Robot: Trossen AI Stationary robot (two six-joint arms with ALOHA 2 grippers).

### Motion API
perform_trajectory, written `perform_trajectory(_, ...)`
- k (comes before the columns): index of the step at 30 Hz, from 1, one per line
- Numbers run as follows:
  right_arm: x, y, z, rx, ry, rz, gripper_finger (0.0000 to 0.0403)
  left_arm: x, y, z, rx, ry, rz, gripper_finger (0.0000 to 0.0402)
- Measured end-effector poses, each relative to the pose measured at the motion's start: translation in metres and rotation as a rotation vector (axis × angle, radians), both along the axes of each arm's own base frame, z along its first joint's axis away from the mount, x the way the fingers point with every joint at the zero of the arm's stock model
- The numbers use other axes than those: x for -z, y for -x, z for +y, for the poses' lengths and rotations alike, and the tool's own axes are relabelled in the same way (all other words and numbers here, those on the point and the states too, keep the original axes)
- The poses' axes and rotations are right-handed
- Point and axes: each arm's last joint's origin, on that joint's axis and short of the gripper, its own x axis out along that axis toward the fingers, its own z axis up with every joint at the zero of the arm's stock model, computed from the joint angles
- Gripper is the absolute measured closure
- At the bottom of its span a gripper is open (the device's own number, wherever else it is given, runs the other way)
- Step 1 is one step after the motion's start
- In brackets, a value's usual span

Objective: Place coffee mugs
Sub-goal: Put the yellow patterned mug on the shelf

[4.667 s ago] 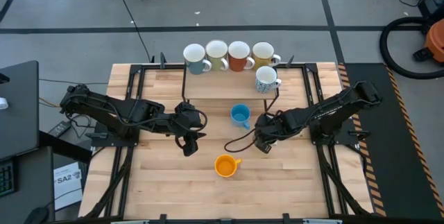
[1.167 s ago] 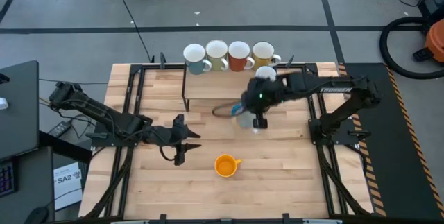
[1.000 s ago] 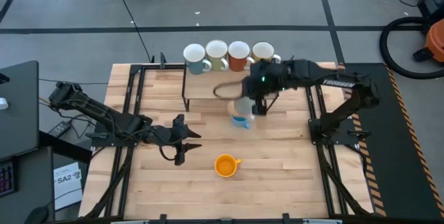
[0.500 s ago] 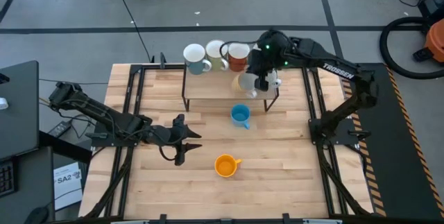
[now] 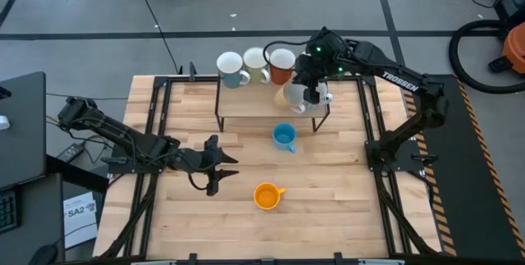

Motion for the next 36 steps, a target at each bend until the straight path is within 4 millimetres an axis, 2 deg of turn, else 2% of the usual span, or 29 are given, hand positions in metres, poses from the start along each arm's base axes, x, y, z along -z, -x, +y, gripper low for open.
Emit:
perform_trajectory(7, 0.009, -0.003, -0.002, 0.001, -0.003, 0.003, 0.0384, 0.000, 0.000, 0.000, 0.000, 0.000, 0.000, 0.0237)
perform_trajectory(18, 0.030, -0.021, -0.014, -0.010, -0.009, 0.060, 0.0383, 0.000, 0.000, 0.000, 0.000, 0.000, 0.000, 0.0237)
perform_trajectory(27, 0.030, -0.022, -0.015, -0.020, 0.008, 0.059, 0.0382, 0.000, 0.000, 0.000, 0.000, 0.000, 0.001, 0.0237)
perform_trajectory(36, 0.030, -0.021, -0.017, 0.015, 0.047, 0.081, 0.0348, 0.000, 0.000, 0.000, 0.000, 0.000, 0.000, 0.0237)
